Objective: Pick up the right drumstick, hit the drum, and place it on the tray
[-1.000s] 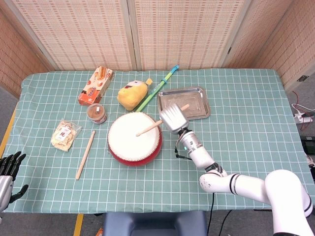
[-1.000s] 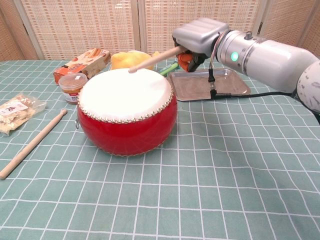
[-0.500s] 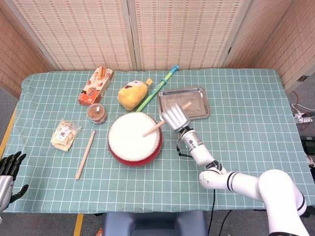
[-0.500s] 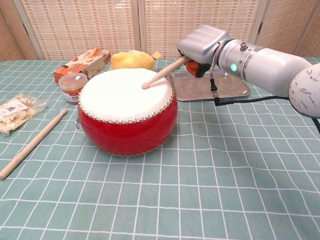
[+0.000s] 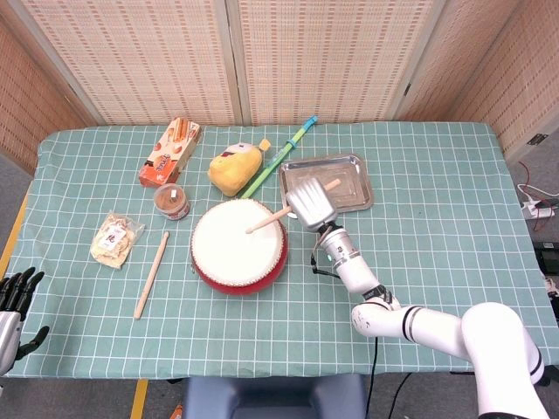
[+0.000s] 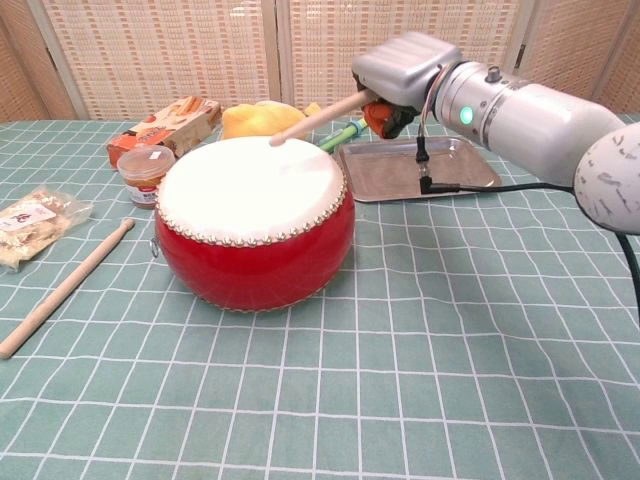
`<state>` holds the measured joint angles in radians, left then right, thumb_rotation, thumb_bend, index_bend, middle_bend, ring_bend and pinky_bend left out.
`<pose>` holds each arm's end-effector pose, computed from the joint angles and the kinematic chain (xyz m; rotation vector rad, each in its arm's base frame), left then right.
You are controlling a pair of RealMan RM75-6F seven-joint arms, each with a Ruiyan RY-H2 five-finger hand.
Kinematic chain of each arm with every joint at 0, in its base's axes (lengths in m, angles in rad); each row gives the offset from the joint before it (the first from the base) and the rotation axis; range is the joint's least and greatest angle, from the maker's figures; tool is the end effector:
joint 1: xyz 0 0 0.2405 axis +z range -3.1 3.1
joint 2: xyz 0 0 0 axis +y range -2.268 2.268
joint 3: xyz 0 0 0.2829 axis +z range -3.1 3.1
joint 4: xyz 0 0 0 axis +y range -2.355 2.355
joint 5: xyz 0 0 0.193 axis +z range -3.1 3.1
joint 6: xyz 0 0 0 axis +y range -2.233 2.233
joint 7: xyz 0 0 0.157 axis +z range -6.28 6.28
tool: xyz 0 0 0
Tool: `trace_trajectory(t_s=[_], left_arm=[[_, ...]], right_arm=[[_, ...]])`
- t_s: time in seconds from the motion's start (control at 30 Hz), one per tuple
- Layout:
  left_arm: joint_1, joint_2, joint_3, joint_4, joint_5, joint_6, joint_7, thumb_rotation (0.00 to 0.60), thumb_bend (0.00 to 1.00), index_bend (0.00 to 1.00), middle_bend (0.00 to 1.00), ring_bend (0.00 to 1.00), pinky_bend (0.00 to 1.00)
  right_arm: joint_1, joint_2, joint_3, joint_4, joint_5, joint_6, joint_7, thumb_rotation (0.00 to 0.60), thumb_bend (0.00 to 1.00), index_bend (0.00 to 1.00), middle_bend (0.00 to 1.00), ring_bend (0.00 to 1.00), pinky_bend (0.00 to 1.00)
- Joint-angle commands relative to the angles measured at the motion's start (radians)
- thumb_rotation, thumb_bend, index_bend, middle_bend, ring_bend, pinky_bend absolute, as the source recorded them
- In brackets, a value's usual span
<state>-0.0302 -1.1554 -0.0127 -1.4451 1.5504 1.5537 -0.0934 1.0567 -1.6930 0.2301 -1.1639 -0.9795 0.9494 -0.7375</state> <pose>-0.3566 0.1702 0.1904 -1.3867 -0.8640 -0.8831 -0.0766 -0.4536 -0.0169 1.8797 -0.3533 0.7525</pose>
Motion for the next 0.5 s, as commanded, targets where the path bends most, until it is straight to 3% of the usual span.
trace_trajectory(t_s=[0.03, 0.33, 0.5], left_arm=[[0.001, 0.000, 0.000, -0.001, -0.003, -0.001, 0.001, 0.600, 0.22, 0.00, 0.00, 0.00, 0.00], [0.004, -0.001, 0.000, 0.006, -0.003, 0.005, -0.009, 0.600, 0.22, 0.00, 0.00, 0.00, 0.00], [0.005, -0.004, 0.001, 0.010, -0.001, 0.006, -0.013, 0.600, 0.22, 0.00, 0.00, 0.00, 0.00]], right_arm=[[0.002, -0.028, -0.027, 0.042, 0.016, -0.029, -0.047, 0.600, 0.87, 1.00, 1.00, 1.00, 1.00], [-0.004, -0.005, 0.044, -0.018, -0.071, 0.070, 0.076, 0.600, 0.87, 1.00, 1.00, 1.00, 1.00], [-0.008, 0.004, 0.038, -0.025, -0.059, 0.054, 0.049, 0.600, 0.87, 1.00, 1.00, 1.00, 1.00]])
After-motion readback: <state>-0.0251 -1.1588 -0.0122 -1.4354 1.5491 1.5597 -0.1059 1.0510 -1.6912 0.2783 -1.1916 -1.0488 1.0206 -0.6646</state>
